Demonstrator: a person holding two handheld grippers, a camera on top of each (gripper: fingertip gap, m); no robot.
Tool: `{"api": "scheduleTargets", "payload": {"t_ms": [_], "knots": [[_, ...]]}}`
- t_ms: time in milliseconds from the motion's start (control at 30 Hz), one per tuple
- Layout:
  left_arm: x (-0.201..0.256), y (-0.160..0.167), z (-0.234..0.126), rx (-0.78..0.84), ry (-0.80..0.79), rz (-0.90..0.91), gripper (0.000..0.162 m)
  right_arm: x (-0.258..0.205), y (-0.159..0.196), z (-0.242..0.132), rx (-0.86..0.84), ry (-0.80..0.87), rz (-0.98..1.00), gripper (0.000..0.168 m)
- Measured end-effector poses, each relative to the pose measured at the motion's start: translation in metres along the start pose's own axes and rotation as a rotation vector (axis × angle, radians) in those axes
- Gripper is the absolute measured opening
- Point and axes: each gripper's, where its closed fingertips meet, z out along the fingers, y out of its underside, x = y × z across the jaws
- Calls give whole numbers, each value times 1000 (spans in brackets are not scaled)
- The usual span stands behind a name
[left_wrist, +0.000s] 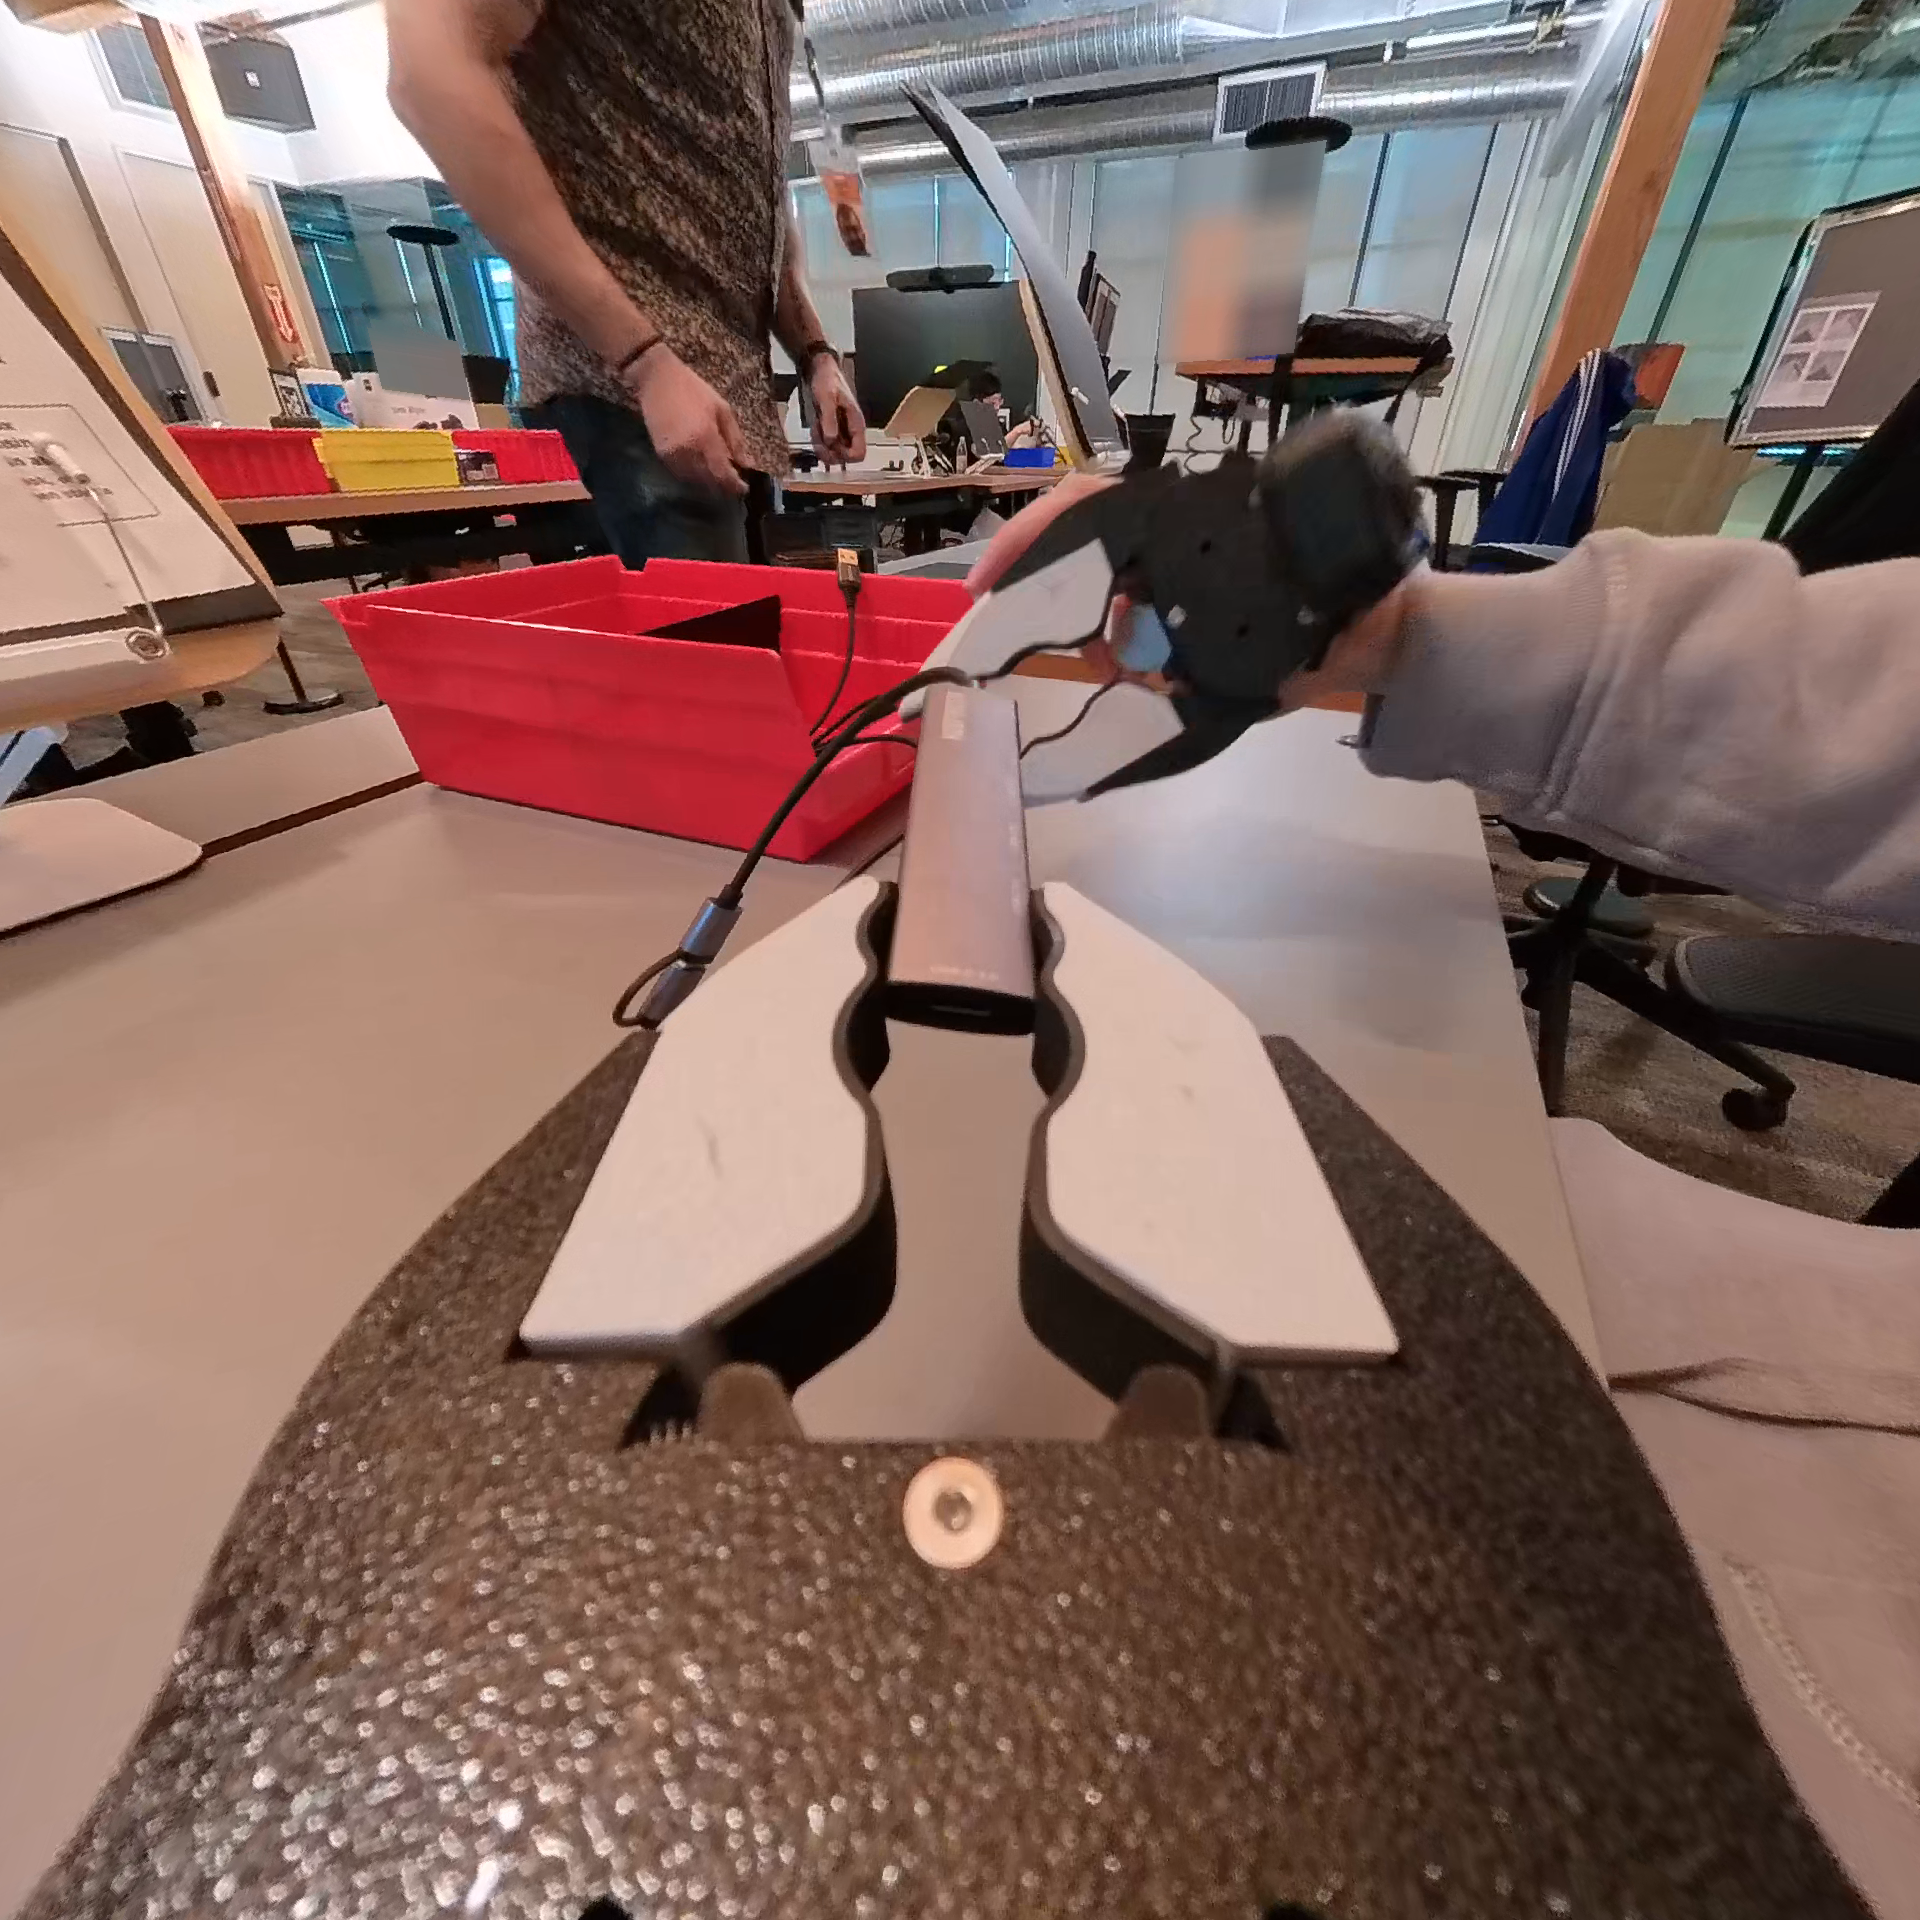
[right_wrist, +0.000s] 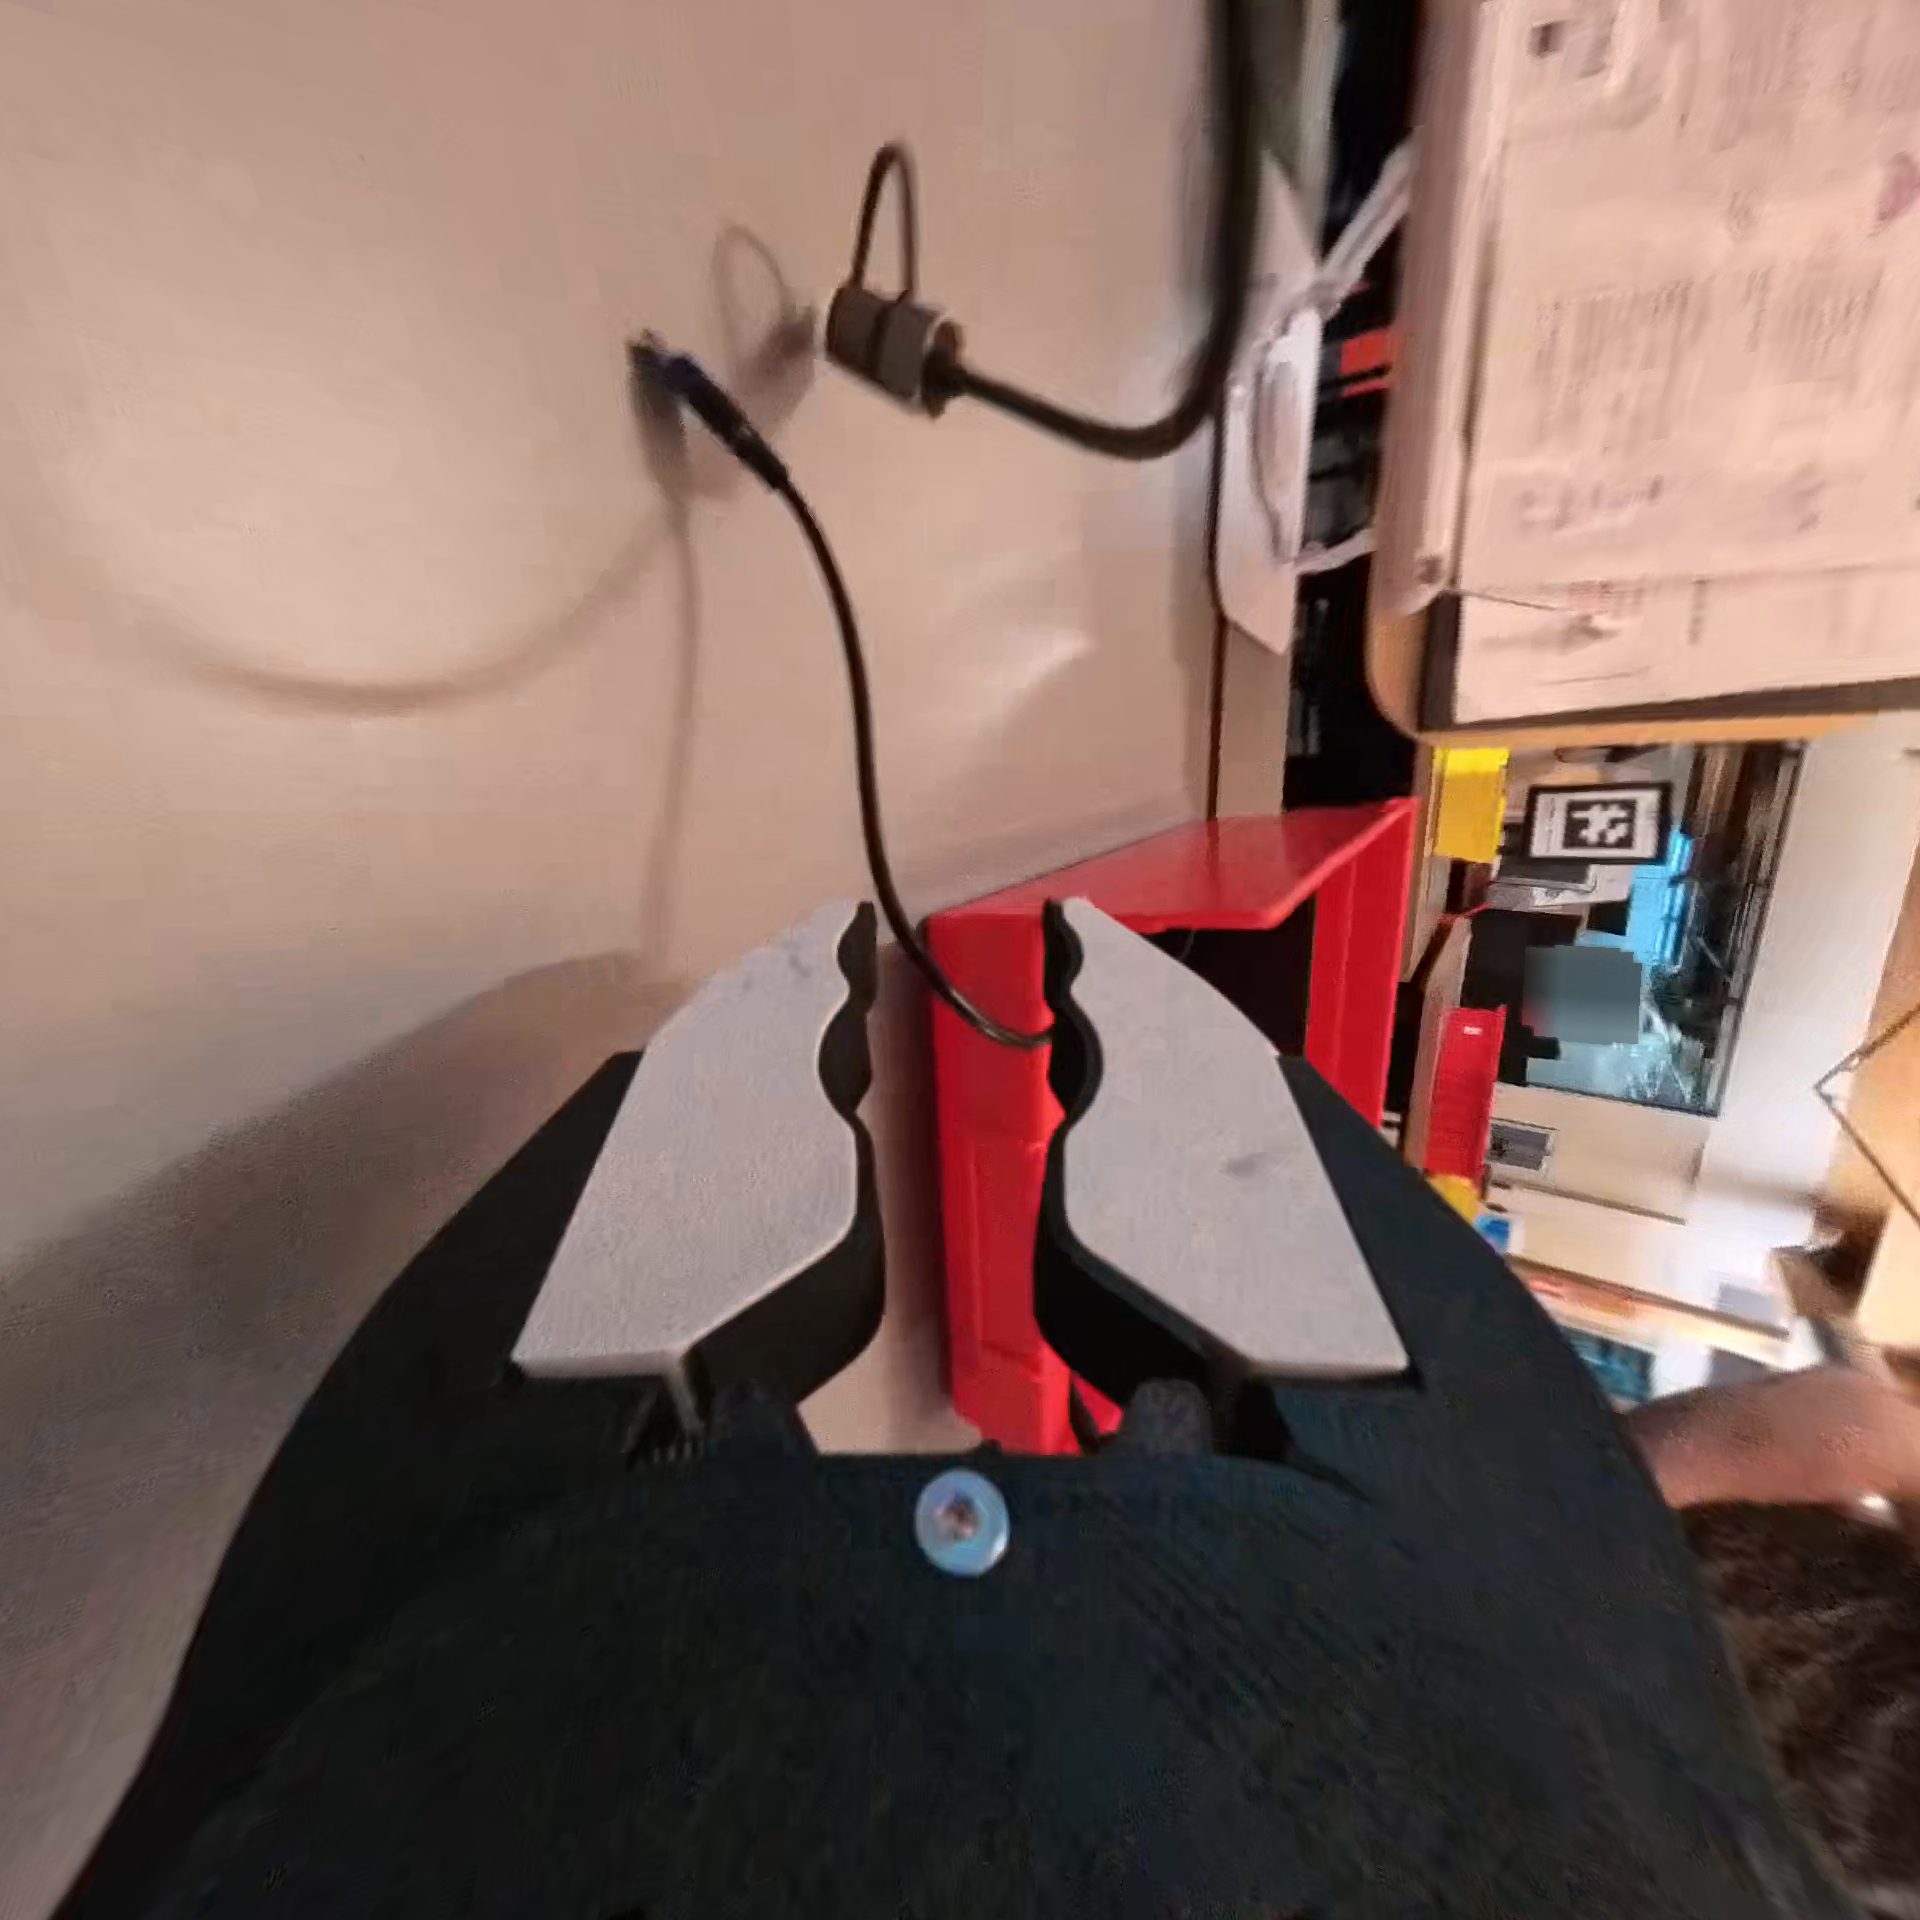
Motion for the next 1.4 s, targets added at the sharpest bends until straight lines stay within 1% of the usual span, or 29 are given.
{"api": "scheduleTargets", "payload": {"t_ms": [33,67,133,200,233,300,367,400,467,500,533,567,633,700,767,800,833,900,967,1000,1033,1067,1133,1167,1233,1300,1333,1400], "knots": [[0,-1,-1,5,0,-7,23,-4,8,8,-68,-20,-51,18],[-1,-1,-2,12,-1,-15,23,0,15,12,-132,22,-107,6],[-3,-3,-4,25,-3,-35,23,5,14,8,-138,43,-202,3],[-5,-4,-7,37,-6,-47,23,16,10,-5,-73,37,-176,3],[-6,-5,-8,42,-8,-50,23,32,11,-14,-36,68,-115,3],[-6,-5,-9,43,-5,-55,23,64,24,-32,32,102,88,3],[-6,-4,-7,33,-6,-52,23,95,42,-42,124,124,344,3],[-5,-3,-7,27,-6,-48,23,106,56,-40,137,132,486,3],[-5,-2,-5,20,-5,-42,23,113,87,-29,97,109,704,3],[-5,-2,-5,18,-3,-42,23,110,99,-22,63,80,753,3],[-5,-2,-5,19,-4,-44,23,109,110,-17,21,91,774,3],[-5,-3,-6,23,-4,-47,23,109,123,-13,-42,106,786,3],[-6,-4,-7,33,-5,-57,23,97,141,-2,-161,48,759,3],[-7,-5,-8,40,-5,-66,23,91,146,8,-223,31,604,3],[-7,-5,-8,40,-4,-67,23,80,150,18,-318,-33,501,3],[-7,-4,-7,37,-2,-65,23,78,148,24,-333,-54,443,3],[-6,-4,-7,33,-1,-62,23,81,147,29,-345,-36,404,8],[-5,-3,-6,27,1,-55,23,90,150,35,-377,-6,420,39],[-5,-3,-6,27,3,-52,23,108,158,31,-406,64,555,70],[-5,-3,-7,29,5,-53,23,117,154,28,-362,84,640,83],[-4,-4,-7,31,9,-55,23,122,141,25,-271,66,705,90],[-4,-4,-7,32,16,-58,23,124,118,20,-139,17,734,95],[-2,-4,-8,33,40,-66,23,121,62,0,147,-86,709,93],[-1,-4,-7,31,60,-71,23,112,27,-13,296,-158,679,90],[5,-4,-7,27,109,-62,23,77,-40,-45,524,-354,601,86],[16,-4,-8,29,177,-26,23,42,-89,-70,654,-504,539,82],[23,-5,-9,38,214,0,23,26,-106,-77,689,-559,520,83],[35,-5,-11,51,283,46,23,-5,-130,-85,698,-659,472,82]]}}
